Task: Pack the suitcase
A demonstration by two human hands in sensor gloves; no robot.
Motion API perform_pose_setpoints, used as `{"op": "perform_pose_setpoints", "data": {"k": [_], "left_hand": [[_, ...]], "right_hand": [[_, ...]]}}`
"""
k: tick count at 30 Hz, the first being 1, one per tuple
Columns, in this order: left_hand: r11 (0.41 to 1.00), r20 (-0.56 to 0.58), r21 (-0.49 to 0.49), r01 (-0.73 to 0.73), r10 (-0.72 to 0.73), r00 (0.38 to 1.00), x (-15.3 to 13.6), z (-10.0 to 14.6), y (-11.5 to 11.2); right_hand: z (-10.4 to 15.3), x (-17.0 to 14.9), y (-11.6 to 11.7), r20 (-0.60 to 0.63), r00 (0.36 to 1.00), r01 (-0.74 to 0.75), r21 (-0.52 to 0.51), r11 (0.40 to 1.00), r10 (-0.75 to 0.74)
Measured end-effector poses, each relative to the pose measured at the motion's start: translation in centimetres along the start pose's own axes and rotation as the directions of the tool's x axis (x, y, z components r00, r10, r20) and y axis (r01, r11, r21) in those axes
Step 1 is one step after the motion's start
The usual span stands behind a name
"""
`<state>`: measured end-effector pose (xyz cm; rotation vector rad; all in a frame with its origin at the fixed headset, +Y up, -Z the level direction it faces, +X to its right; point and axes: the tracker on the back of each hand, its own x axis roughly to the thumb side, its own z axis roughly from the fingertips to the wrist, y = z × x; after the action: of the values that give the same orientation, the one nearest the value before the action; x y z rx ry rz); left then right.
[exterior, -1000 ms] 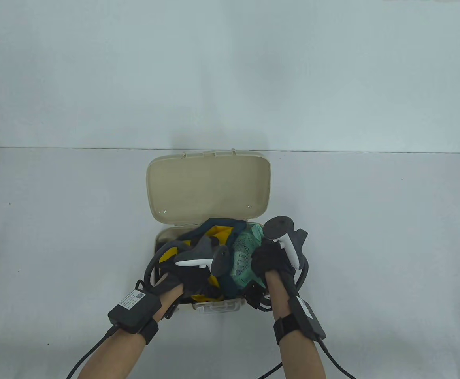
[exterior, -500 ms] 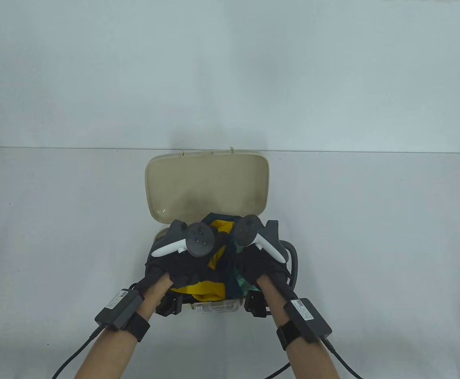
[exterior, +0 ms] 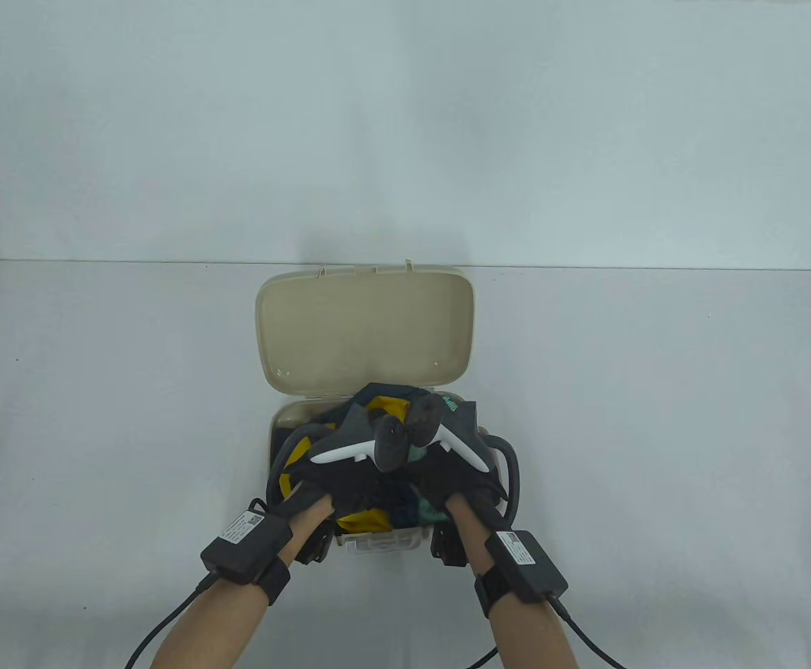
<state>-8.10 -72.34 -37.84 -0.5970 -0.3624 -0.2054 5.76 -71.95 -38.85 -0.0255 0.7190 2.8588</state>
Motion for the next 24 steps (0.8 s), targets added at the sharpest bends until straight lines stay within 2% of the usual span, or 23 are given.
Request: {"op": "perform_pose_setpoints", "data": {"k": [9, 14, 21, 24], "left_hand": [[0.999, 0.017, 0.000, -0.036, 0.036, 0.999, -0.1, 0.5, -0.6], [0.997, 0.035, -0.009, -0.072, 0.072, 0.997, 0.0, 0.4, -0.8], [0.999, -0.035, -0.002, -0.041, 0.041, 0.999, -0.1, 0.6, -1.1], [0.999, -0.034, 0.007, -0.040, 0.040, 0.999, -0.2, 0.6, -1.2]], "right_hand": [[-0.1, -1.8, -1.0, 0.006, 0.968, 0.251, 0.018, 0.968, -0.251], [-0.4, 0.1, 0.1, 0.004, 0.999, 0.054, -0.013, 0.998, -0.054], [-0.6, -0.4, -0.5, -0.020, 0.997, 0.077, -0.025, 0.997, -0.077], [-0.6, -0.6, -0.5, -0.028, 0.995, 0.095, -0.061, 0.994, -0.097]]}}
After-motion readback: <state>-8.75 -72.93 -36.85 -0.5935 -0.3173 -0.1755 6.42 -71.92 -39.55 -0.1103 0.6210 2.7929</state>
